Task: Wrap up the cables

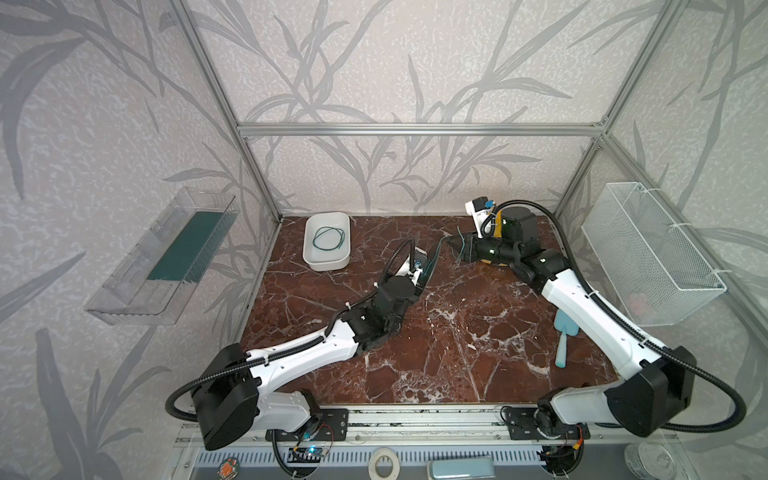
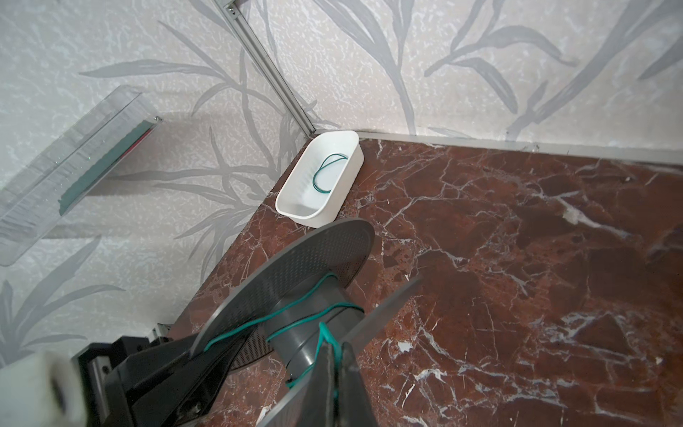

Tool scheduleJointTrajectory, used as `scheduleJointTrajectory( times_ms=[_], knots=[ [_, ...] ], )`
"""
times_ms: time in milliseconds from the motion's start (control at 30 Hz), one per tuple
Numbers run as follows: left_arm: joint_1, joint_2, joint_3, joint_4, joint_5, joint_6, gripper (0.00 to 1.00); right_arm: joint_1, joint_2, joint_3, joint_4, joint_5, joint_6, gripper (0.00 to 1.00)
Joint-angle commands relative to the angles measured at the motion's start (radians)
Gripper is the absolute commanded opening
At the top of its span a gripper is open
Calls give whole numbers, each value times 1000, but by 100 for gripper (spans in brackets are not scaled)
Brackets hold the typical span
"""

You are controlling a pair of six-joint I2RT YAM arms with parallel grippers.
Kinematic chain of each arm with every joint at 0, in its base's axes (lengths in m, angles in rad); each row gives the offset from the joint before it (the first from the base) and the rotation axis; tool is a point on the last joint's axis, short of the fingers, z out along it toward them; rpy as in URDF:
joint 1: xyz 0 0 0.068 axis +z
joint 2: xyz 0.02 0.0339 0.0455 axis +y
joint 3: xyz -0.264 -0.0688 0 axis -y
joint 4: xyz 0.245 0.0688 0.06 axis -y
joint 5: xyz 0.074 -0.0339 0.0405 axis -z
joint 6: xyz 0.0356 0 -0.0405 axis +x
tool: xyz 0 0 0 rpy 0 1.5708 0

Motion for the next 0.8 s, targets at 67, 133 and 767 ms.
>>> scheduleJointTrajectory(
  times_ms=[67,133,767],
  knots=[
    [-56,8,-84,-172,-93,78,0,-140,1,83,238,74,86,0],
    [-78,-9,-104,-165,-76,86,0,-154,13,76,236,82,79,0],
    [-141,-24,-99,-106,-152,150,0,-191,25,-244,358,-89,194,6]
  ],
)
